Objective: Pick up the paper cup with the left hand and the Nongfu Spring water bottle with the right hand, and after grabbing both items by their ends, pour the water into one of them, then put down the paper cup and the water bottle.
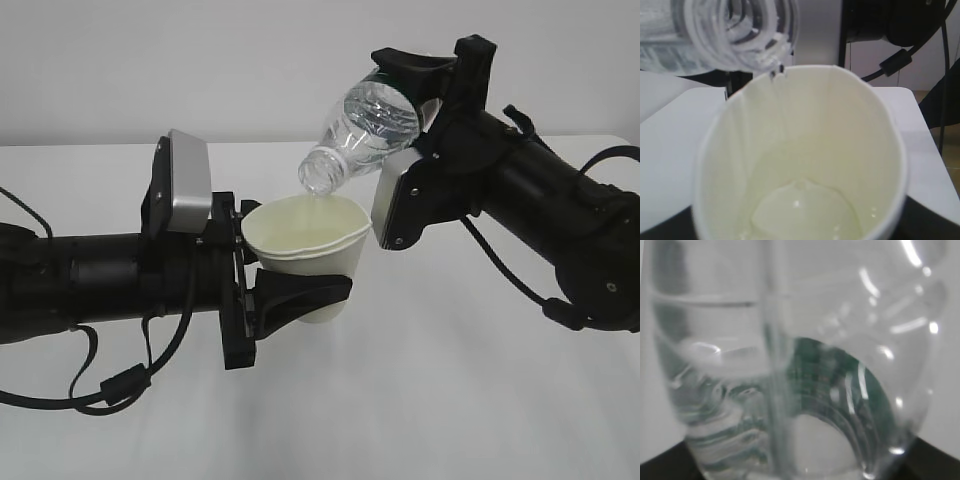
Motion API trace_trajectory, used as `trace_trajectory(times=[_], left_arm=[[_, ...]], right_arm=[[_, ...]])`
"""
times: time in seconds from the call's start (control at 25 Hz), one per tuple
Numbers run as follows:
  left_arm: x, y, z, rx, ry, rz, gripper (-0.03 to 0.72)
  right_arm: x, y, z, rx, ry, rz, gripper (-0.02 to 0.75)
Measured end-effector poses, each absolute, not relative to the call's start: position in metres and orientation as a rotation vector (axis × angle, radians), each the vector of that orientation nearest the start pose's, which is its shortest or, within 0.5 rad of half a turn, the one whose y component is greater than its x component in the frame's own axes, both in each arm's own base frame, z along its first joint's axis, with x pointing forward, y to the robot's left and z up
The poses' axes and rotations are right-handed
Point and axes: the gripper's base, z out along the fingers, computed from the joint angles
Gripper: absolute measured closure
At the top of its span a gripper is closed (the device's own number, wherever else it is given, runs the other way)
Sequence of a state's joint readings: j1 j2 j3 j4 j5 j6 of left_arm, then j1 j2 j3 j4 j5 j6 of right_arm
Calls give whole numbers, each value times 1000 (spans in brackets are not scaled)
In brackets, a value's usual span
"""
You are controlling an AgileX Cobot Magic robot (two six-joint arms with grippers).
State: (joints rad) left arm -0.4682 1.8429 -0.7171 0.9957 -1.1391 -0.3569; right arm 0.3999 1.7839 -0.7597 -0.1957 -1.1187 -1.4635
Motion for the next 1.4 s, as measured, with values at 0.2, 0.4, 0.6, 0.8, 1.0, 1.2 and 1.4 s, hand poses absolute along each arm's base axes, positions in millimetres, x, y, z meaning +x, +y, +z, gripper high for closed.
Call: trace_trajectory(times=[0.2,0.4,0.6,0.8,1.0,1.2,1.4], left_arm=[[252,-205,170,1160,1339,-932,270],[252,-205,170,1160,1339,-932,270],[252,-205,170,1160,1339,-932,270],[252,-205,170,1160,1339,-932,270],[252,-205,170,1160,1339,-932,270],[252,-205,170,1160,1339,-932,270],[252,-205,170,1160,1339,-932,270]], right_arm=[[318,152,217,-1280,683,-830,265],[318,152,217,-1282,682,-833,265],[318,152,217,-1287,675,-845,265],[318,151,218,-1286,675,-847,265],[318,151,218,-1286,675,-847,265],[318,151,218,-1286,675,-847,265],[318,151,218,-1286,674,-849,265]])
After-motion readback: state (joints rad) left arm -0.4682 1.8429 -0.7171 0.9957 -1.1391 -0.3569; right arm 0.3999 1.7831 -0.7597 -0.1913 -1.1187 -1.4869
